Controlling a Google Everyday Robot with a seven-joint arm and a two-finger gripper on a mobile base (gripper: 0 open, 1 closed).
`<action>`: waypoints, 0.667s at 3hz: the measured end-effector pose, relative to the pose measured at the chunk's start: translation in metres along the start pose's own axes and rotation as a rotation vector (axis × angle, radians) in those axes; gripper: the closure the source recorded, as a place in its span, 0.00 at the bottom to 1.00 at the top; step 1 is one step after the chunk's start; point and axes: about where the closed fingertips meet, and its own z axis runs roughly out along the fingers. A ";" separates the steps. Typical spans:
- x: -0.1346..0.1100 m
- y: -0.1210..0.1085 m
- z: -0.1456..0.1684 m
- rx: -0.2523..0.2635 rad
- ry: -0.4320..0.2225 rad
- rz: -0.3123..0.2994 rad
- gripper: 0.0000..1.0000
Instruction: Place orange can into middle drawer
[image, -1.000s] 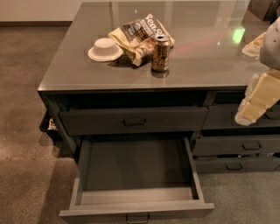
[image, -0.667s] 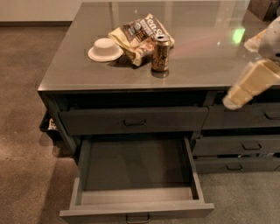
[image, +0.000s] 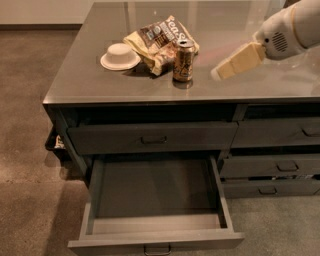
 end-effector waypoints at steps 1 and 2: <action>-0.009 -0.009 0.002 0.034 -0.037 0.007 0.00; -0.009 -0.009 0.002 0.034 -0.037 0.007 0.00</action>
Offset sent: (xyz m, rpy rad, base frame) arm 0.0114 -0.0006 0.0062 0.0173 -0.0397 -0.0251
